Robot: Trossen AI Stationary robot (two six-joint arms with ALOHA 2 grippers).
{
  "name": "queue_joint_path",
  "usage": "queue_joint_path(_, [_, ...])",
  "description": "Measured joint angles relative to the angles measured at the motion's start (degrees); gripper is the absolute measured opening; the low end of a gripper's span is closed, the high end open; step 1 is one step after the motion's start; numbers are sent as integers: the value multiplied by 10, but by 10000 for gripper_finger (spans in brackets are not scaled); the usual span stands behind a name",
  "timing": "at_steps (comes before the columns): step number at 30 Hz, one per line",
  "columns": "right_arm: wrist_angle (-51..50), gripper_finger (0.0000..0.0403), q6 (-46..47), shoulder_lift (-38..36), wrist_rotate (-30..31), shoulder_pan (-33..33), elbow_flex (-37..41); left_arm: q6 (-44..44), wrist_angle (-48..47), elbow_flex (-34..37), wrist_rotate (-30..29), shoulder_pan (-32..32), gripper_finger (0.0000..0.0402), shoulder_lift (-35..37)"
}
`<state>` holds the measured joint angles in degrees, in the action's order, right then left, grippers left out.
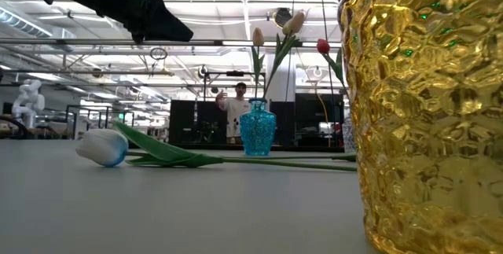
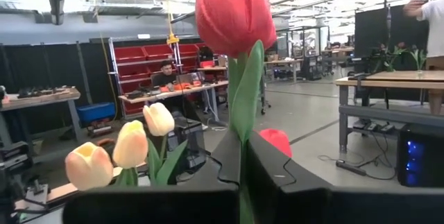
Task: Sort flowers into vase by color
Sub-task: Put the red flower into the transparent vase
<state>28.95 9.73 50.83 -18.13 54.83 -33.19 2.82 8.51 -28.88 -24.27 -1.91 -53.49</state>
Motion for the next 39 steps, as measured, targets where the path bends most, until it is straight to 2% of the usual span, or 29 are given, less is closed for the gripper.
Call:
queue_joint_path(18, [10, 0, -29, 19, 18, -6, 0, 1, 0, 0, 0, 0, 107, 0])
queue_joint_path(39, [-5, 0, -20, 54, 1, -6, 0, 14, 0, 0, 3, 0, 107, 0])
